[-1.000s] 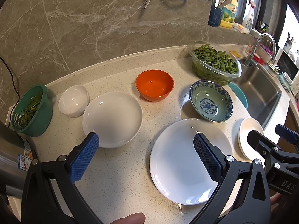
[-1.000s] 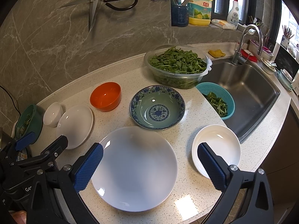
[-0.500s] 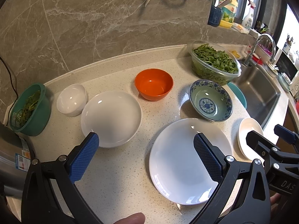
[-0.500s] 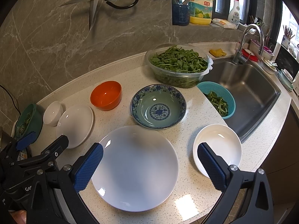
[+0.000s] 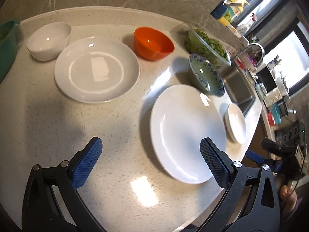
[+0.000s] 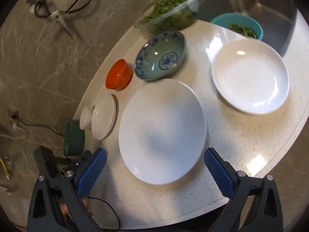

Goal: Organize plates and bowls
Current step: 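Move both grippers down to the rim of the large white plate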

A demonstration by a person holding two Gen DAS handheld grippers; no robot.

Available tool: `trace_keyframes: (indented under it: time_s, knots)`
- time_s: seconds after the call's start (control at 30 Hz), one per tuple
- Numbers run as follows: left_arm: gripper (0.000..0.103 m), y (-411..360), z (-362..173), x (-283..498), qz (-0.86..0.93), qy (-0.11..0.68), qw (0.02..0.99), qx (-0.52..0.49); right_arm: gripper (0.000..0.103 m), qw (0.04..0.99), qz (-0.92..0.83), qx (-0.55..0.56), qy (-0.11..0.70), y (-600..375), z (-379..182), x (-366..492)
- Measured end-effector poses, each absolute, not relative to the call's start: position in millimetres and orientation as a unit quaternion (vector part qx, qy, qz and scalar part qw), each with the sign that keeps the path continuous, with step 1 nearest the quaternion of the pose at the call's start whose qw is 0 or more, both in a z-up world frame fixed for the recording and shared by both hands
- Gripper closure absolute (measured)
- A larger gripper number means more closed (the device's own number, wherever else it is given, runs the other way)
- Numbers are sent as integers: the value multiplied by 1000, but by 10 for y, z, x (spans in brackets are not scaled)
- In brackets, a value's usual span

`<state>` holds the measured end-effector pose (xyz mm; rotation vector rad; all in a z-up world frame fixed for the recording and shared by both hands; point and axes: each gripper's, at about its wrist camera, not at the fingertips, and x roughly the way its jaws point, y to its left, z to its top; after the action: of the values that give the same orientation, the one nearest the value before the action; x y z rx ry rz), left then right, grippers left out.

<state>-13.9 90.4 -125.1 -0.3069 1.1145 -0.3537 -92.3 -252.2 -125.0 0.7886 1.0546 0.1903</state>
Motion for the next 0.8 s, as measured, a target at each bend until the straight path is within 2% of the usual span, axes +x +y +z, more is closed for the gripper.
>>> trace_keyframes:
  time_s: [0.1, 0.17, 0.23, 0.53, 0.63, 0.67, 0.8]
  knots:
    - [0, 813, -1393, -149, -216, 532, 810, -117, 1, 761, 123, 451, 450, -2724, -1446, -1157]
    - [0, 667, -1505, -72, -226, 576, 781, -86, 4, 749, 144, 485, 427, -2805, -1559, -1226]
    - [0, 594, -1616, 56, -209, 601, 768, -73, 17, 730, 169, 513, 418, -2843, -1694, -1221]
    - [2, 404, -1774, 493, -218, 610, 759, -66, 31, 702, 201, 536, 425, -3049, -2059, -982]
    - [10, 348, -1913, 668, -228, 623, 744, -79, 32, 692, 204, 543, 431, -3116, -2171, -917]
    - [16, 345, -1949, 712, -233, 627, 739, -80, 33, 689, 202, 544, 434, -3130, -2211, -898]
    - [21, 229, -1962, 904, -259, 633, 726, -70, 36, 682, 208, 548, 437, -3176, -2309, -839]
